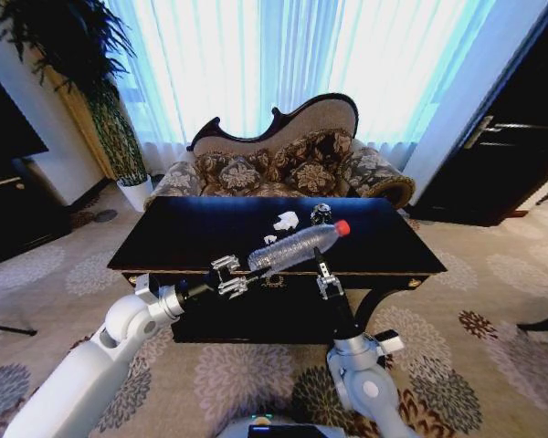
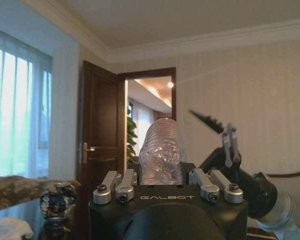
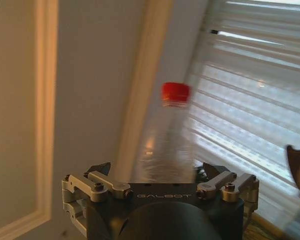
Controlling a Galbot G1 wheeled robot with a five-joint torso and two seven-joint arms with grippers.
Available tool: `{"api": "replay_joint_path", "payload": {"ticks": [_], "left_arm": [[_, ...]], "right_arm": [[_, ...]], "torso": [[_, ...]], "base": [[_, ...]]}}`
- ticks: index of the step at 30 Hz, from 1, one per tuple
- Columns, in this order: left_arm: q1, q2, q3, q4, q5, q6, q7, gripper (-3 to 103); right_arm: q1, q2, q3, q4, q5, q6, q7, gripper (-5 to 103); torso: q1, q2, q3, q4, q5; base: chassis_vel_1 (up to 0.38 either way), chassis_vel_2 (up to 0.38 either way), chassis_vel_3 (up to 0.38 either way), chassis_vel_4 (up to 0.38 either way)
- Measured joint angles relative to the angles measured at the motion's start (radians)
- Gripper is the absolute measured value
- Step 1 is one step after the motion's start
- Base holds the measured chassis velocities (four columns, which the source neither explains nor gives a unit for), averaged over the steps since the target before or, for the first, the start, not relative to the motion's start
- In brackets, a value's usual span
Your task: Move to the front of the table and place the trash on the table into the trash bin.
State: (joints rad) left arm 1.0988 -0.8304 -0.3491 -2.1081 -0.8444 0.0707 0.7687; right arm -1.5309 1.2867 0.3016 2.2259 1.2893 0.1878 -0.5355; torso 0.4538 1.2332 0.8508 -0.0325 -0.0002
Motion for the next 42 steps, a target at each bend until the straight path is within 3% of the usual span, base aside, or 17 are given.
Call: {"api": "replay_joint_path", "payload": {"ticks": [6,16,19,21,25,28,31,33,38,41,42], "left_arm": [[-0.047,-0.013,0.041,0.02,-0.006,0.028,0.012,39],[-0.021,-0.036,0.054,0.002,0.008,0.047,0.04,39],[-0.008,-0.03,0.053,-0.01,-0.002,0.051,0.043,39],[-0.004,-0.025,0.053,-0.013,-0.006,0.051,0.043,39],[0.008,-0.01,0.043,-0.02,-0.011,0.052,0.049,39],[0.017,-0.009,0.035,-0.024,-0.011,0.052,0.056,39],[0.039,-0.02,0.012,-0.033,-0.007,0.053,0.071,39],[0.051,-0.025,0.002,-0.041,-0.007,0.057,0.074,36],[0.162,-0.07,-0.058,-0.106,-0.022,0.067,0.042,50],[0.253,-0.121,-0.124,-0.134,-0.023,0.059,0.028,66],[0.253,-0.121,-0.124,-0.134,-0.023,0.059,0.028,66]], "right_arm": [[-0.004,0.01,-0.026,-0.007,-0.054,0.009,-0.03,100],[-0.01,0.015,-0.053,-0.017,-0.158,0.013,0.011,100],[-0.009,0.019,-0.057,-0.027,-0.146,0.022,-0.004,89],[-0.009,0.022,-0.059,-0.029,-0.14,0.024,-0.007,89],[-0.01,0.023,-0.059,-0.031,-0.136,0.033,-0.02,67],[-0.014,0.021,-0.057,-0.032,-0.132,0.039,-0.039,61],[-0.017,0.016,-0.051,-0.042,-0.13,0.05,-0.072,45],[-0.017,0.015,-0.05,-0.043,-0.131,0.051,-0.074,41],[0.004,0.015,-0.031,-0.059,-0.128,0.054,-0.072,32],[0.024,0.008,0.009,-0.097,-0.112,0.061,-0.061,24],[0.024,0.008,0.009,-0.097,-0.112,0.061,-0.061,24]], "torso": [[0.0,0.0,0.0,-0.0001,0.0],[0.0,0.0,0.0,0.0001,0.0],[0.0,0.0,0.0,0.0,0.0],[0.0,0.0,0.0,0.0,0.0],[0.0,0.0,0.0,0.0,0.0],[0.0,0.0,0.0,0.0,0.0],[0.0,0.0,0.0,-0.0001,0.0],[0.0,0.0,0.0,-0.0001,0.0],[0.0,0.0,0.0,0.0001,0.0],[0.0,0.0,0.0,-0.0001,0.0],[0.0,0.0,0.0,-0.0001,0.0]], "base": [[0.0,0.0,0.0,0.0],[0.0,0.0,0.0,0.0],[0.0,0.0,0.0,0.0],[0.0,0.0,0.0,0.0],[0.0,0.0,0.0,0.0],[0.0,0.0,0.0,0.0],[0.0,0.0,0.0,0.0],[0.0,0.0,0.0,0.0],[0.0,0.0,0.0,0.0],[0.0,0.0,0.0,0.0],[0.0,0.0,0.0,0.0]]}}
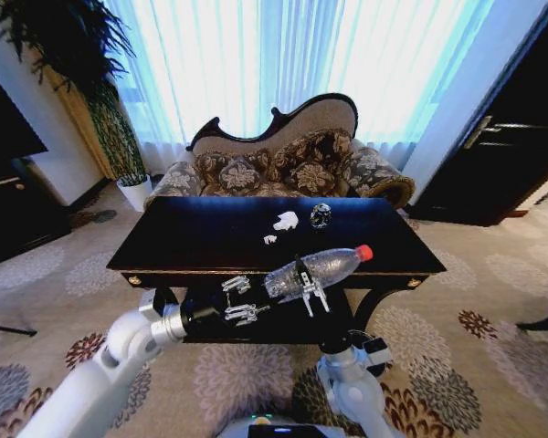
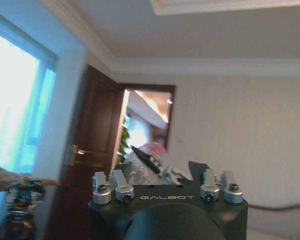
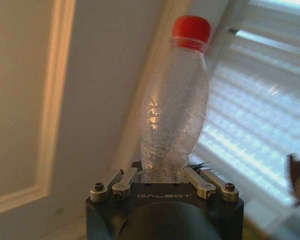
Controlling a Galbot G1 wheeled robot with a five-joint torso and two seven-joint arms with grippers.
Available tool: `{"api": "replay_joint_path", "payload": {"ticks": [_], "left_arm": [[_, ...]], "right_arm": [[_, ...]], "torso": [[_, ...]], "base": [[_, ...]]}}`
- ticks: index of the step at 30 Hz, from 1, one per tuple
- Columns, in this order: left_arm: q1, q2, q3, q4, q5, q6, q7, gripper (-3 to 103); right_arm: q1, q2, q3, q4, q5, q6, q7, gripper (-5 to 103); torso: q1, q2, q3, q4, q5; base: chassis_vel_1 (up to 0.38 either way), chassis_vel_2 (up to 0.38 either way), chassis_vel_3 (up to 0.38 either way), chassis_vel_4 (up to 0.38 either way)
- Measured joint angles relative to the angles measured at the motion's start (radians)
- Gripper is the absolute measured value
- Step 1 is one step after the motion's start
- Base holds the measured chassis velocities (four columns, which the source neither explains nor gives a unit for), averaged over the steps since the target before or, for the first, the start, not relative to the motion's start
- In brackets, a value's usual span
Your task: Move to the front of the table and place the trash on the table into the trash bin.
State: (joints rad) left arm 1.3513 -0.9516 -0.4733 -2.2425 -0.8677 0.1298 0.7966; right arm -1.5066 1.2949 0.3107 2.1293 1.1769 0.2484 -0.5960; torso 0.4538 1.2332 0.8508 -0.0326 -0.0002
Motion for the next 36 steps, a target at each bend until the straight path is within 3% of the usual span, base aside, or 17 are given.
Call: {"api": "replay_joint_path", "payload": {"ticks": [3,5,8,16,18,23,30,32,34,35,36], "left_arm": [[0.071,-0.047,-0.071,-0.007,0.006,-0.021,-0.005,82],[0.088,-0.061,-0.097,-0.008,0.007,-0.027,-0.005,82],[0.122,-0.105,-0.186,-0.009,-0.006,-0.049,-0.023,97],[0.107,-0.168,-0.336,-0.011,-0.099,-0.06,-0.129,100],[0.1,-0.187,-0.385,-0.01,-0.145,-0.059,-0.154,100],[0.097,-0.197,-0.448,-0.035,-0.206,-0.049,-0.199,100],[0.098,-0.18,-0.54,-0.081,-0.266,-0.02,-0.3,100],[0.105,-0.172,-0.571,-0.091,-0.277,-0.018,-0.313,100],[0.116,-0.17,-0.604,-0.103,-0.29,-0.019,-0.317,100],[0.116,-0.17,-0.604,-0.103,-0.29,-0.019,-0.317,100],[0.123,-0.17,-0.619,-0.109,-0.298,-0.02,-0.317,100]], "right_arm": [[0.019,-0.011,0.039,-0.023,0.032,0.005,-0.001,24],[0.023,-0.014,0.048,-0.024,0.044,0.005,-0.005,24],[0.022,-0.025,0.076,-0.024,0.08,0.007,-0.045,24],[-0.03,-0.047,0.088,-0.045,0.068,0.023,-0.215,24],[-0.044,-0.062,0.079,-0.089,0.011,0.037,-0.292,24],[-0.046,-0.087,0.064,-0.208,-0.107,0.076,-0.389,24],[-0.019,-0.097,0.053,-0.332,-0.215,0.136,-0.383,24],[-0.003,-0.096,0.062,-0.376,-0.289,0.155,-0.321,24],[0.016,-0.1,0.08,-0.44,-0.426,0.19,-0.243,24],[0.016,-0.1,0.08,-0.44,-0.426,0.19,-0.243,24],[0.023,-0.106,0.087,-0.477,-0.487,0.208,-0.21,24]], "torso": [[0.0,0.0,0.0,0.0003,0.0],[0.0,0.0,0.0,0.0001,0.0001],[0.0,0.0,0.0,0.0003,0.0],[0.0,0.0,0.0,-0.0001,0.0],[0.0,0.0,0.0,0.0,-0.0001],[0.0,0.0,0.0,0.0,-0.0001],[0.0,0.0,0.0,0.0,0.0001],[0.0,0.0,0.0,0.0001,0.0],[0.0,0.0,0.0,0.0002,0.0],[0.0,0.0,0.0,0.0002,0.0],[0.0,0.0,0.0,0.0002,0.0]], "base": [[0.0,0.0,0.0,0.0],[0.0,0.0,0.0,0.0],[0.0,0.0,0.0,0.0],[0.0,0.0,0.0,0.0],[0.0,0.0,0.0,0.0],[0.0,0.0,0.0,0.0],[0.0,0.0,0.0,0.0],[0.0,0.0,0.0,0.0],[0.0,0.0,0.0,0.0],[0.0,0.0,0.0,0.0],[0.0,0.0,0.0,0.0]]}}
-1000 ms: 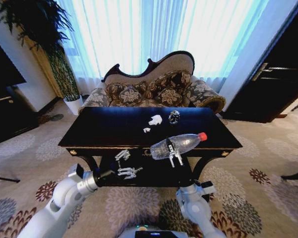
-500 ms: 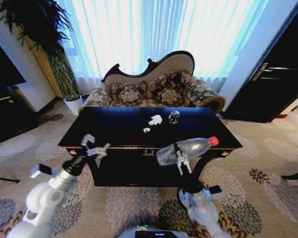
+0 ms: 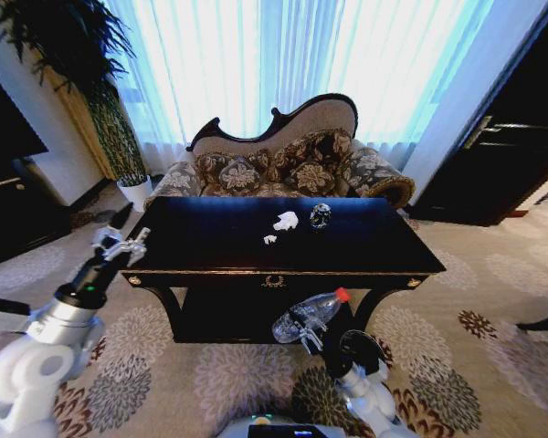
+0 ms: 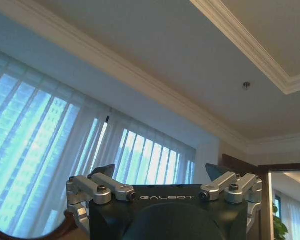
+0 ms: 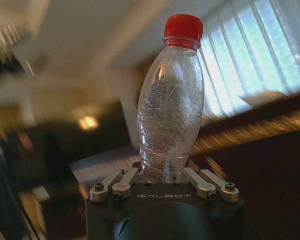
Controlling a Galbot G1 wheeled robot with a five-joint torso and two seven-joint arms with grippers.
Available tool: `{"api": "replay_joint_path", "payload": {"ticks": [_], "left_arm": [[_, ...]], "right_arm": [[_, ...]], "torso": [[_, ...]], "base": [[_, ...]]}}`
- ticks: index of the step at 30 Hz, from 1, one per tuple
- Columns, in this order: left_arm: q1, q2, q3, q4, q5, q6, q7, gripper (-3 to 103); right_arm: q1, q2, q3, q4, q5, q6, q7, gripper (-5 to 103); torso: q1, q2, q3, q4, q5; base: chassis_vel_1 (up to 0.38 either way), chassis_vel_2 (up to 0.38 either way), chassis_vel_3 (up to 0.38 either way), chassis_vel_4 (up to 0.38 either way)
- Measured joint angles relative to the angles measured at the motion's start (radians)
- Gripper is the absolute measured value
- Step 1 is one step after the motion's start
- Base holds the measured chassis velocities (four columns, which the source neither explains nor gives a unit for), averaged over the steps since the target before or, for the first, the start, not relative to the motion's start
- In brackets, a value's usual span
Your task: Move to the front of the table and place the trash on the table into the trash bin.
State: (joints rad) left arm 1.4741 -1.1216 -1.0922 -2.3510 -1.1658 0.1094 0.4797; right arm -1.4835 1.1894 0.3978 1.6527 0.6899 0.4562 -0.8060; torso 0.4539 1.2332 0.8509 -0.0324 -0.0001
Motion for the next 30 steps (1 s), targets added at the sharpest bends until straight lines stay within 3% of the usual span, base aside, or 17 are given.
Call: {"api": "replay_joint_path", "payload": {"ticks": [3,9,10,12,13,19,20,23,30], "left_arm": [[0.013,-0.002,-0.027,-0.012,-0.016,-0.005,0.0,100],[0.014,-0.002,-0.044,-0.02,-0.029,-0.009,0.001,100],[0.013,-0.004,-0.053,-0.025,-0.035,-0.01,0.001,100],[0.014,-0.011,-0.066,-0.035,-0.042,-0.014,0.001,100],[0.014,-0.011,-0.066,-0.035,-0.042,-0.014,0.001,100],[0.019,-0.033,-0.098,-0.039,-0.043,-0.021,-0.005,100],[0.019,-0.033,-0.098,-0.039,-0.043,-0.021,-0.005,100],[0.029,-0.033,-0.12,-0.044,-0.054,-0.016,-0.007,100],[0.027,-0.004,-0.147,-0.042,-0.081,-0.011,-0.003,100]], "right_arm": [[0.018,-0.016,0.008,-0.096,-0.115,0.045,0.057,24],[0.046,-0.02,0.01,-0.194,-0.22,0.096,0.1,24],[0.062,-0.018,0.008,-0.234,-0.282,0.102,0.146,24],[0.091,-0.014,0.003,-0.291,-0.402,0.071,0.261,24],[0.091,-0.014,0.003,-0.291,-0.402,0.071,0.261,24],[0.19,-0.014,-0.033,-0.474,-0.547,-0.032,0.541,24],[0.19,-0.014,-0.033,-0.474,-0.547,-0.032,0.541,24],[0.254,-0.012,-0.038,-0.567,-0.625,-0.074,0.636,24],[0.357,-0.014,-0.053,-0.718,-0.644,-0.118,0.692,24]], "torso": [[0.0,0.0,0.0,-0.0001,0.0],[0.0,0.0,0.0,0.0,0.0],[0.0,0.0,0.0,-0.0001,-0.0001],[0.0,0.0,0.0,-0.0001,0.0001],[0.0,0.0,0.0,-0.0001,0.0001],[0.0,0.0,0.0,-0.0002,0.0],[0.0,0.0,0.0,-0.0002,0.0],[0.0,0.0,0.0,0.0,-0.0001],[0.0,0.0,0.0,0.0,0.0]], "base": [[0.0,0.0,0.0,0.0],[0.0,0.0,0.0,0.0],[0.0,0.0,0.0,0.0],[0.0,0.0,0.0,0.0],[0.0,0.0,0.0,0.0],[0.0,0.0,0.0,0.0],[0.0,0.0,0.0,0.0],[0.0,0.0,0.0,0.0],[0.0,0.0,0.0,0.0]]}}
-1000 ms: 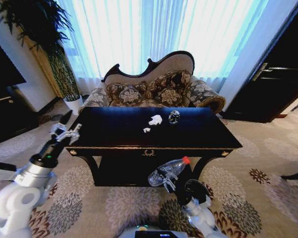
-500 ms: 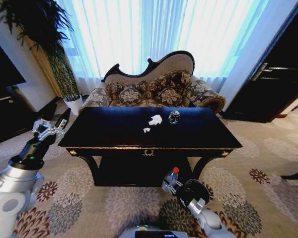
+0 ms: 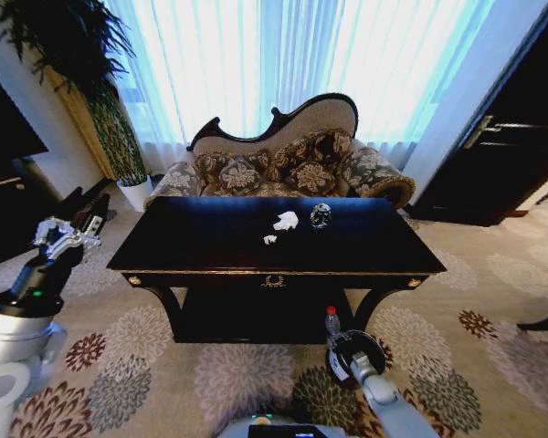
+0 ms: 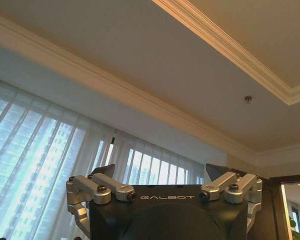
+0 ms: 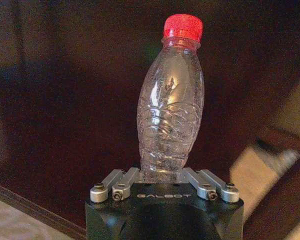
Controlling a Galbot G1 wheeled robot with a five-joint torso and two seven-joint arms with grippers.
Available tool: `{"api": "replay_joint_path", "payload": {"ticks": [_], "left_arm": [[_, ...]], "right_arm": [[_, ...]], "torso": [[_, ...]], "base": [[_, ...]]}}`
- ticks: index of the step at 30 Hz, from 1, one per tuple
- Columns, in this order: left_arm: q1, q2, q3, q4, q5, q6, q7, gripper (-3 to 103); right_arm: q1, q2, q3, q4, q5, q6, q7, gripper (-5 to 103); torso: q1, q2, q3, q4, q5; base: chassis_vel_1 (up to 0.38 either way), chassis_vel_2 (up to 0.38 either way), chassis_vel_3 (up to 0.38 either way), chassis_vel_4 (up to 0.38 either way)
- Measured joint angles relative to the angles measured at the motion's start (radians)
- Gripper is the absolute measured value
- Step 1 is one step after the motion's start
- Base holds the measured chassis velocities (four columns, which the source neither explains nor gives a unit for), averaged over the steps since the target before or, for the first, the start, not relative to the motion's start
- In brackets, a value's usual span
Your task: Move to the front of the table and place the trash on the table into the trash bin.
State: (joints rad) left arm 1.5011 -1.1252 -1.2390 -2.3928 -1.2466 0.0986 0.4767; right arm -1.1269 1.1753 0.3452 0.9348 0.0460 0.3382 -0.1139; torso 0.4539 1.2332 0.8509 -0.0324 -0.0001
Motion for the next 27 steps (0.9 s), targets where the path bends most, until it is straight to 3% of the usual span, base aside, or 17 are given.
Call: {"api": "replay_joint_path", "payload": {"ticks": [3,6,18,23,27], "left_arm": [[-0.001,0.006,-0.006,0.005,-0.012,0.003,0.001,100],[-0.008,0.009,0.007,0.013,-0.012,0.003,0.002,100],[-0.036,0.006,0.046,0.029,-0.006,0.003,0.011,100],[-0.044,0.001,0.062,0.031,-0.005,0.003,0.018,100],[-0.046,0.005,0.058,0.039,-0.006,0.0,0.027,100]], "right_arm": [[0.045,0.004,-0.007,-0.053,0.024,-0.079,0.047,24],[0.063,0.003,-0.009,-0.092,0.044,-0.103,0.067,24],[0.133,-0.029,-0.003,-0.259,0.064,-0.114,0.147,24],[0.144,-0.037,-0.012,-0.256,0.199,-0.215,0.26,24],[0.149,-0.041,-0.016,-0.268,0.301,-0.225,0.261,24]], "torso": [[0.0,0.0,0.0,0.0001,-0.0001],[0.0,0.0,0.0,0.0001,0.0],[0.0,0.0,0.0,-0.0002,-0.0003],[0.0,0.0,0.0,-0.0001,0.0001],[0.0,0.0,0.0,-0.0001,0.0001]], "base": [[0.0,0.0,0.0,0.0],[0.0,0.0,0.0,0.0],[0.0,0.0,0.0,0.0],[0.0,0.0,0.0,0.0],[0.0,0.0,0.0,0.0]]}}
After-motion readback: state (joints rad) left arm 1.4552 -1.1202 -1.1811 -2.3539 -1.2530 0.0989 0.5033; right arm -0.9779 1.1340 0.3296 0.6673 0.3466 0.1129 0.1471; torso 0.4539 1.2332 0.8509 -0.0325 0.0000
